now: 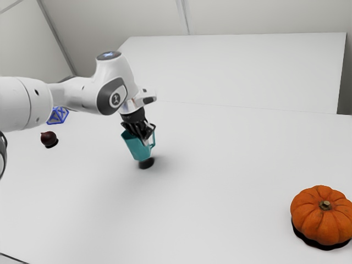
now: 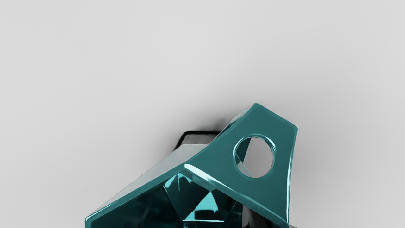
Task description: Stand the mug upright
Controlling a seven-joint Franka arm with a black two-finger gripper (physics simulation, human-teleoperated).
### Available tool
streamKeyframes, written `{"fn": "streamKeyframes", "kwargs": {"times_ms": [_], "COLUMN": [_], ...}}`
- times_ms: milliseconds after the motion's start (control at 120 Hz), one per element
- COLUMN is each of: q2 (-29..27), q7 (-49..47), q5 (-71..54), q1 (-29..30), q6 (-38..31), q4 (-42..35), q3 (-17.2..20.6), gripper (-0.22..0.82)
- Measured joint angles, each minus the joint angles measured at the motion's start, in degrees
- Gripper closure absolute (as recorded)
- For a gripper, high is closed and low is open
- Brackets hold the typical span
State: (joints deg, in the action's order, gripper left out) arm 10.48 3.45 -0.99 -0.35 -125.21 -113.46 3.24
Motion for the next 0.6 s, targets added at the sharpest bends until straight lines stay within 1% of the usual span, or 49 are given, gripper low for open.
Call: {"fn": "streamKeyframes", "kwargs": {"times_ms": [375, 525, 600], "q2": [3.85, 3.29, 2.01], "q7": [-2.85, -3.48, -3.73], "q5": [-0.4, -0.33, -0.33], "q1": [0.01, -0.09, -0.09], "q6": [-3.18, -3.3, -3.13], "q4": [-0.21, -0.13, -0.15], "q3": [-0.04, 0.62, 0.64], "gripper": [0.78, 0.44, 0.31]}}
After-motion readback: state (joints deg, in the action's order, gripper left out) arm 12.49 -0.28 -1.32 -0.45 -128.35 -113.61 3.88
